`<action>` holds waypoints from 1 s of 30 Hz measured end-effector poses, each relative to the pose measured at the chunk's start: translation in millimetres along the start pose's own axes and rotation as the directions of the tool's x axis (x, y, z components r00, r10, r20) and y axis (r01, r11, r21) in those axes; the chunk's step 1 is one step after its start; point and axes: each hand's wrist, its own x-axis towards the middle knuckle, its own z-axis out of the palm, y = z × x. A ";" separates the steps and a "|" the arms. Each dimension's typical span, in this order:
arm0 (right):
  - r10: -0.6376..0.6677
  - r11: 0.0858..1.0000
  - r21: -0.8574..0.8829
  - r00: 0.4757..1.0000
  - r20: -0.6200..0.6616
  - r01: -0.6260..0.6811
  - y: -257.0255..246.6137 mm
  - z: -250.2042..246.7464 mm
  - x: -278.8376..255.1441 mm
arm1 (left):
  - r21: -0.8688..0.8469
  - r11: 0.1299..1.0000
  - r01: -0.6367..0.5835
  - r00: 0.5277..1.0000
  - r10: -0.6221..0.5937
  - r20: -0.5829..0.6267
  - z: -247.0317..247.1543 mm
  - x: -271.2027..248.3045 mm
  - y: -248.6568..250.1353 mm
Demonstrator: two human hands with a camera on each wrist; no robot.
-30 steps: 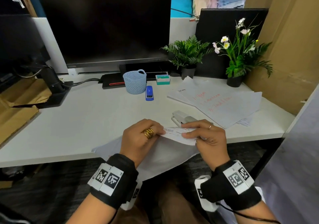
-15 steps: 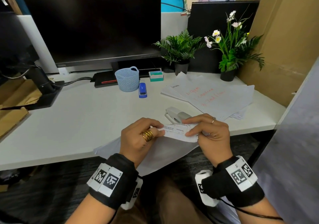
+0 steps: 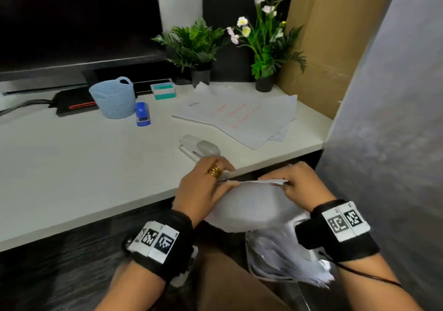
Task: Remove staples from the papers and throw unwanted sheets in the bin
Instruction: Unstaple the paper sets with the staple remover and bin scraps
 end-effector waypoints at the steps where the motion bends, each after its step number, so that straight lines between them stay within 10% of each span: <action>1: 0.050 0.998 -0.036 0.998 -0.044 -0.051 9.4 -7.2 -8.0 | 0.052 0.998 -0.026 0.998 0.024 0.050 6.6 9.1 1.7; 9: 0.329 0.867 -0.305 0.912 -0.246 -0.395 38.3 -43.1 -48.6 | 0.347 0.932 -0.104 0.918 -0.043 0.393 51.4 48.7 -7.7; 30: 0.066 0.841 -0.429 0.849 -0.525 -0.330 26.2 -55.0 -63.9 | 0.371 0.921 -0.122 0.879 -0.073 0.471 45.3 47.7 -6.7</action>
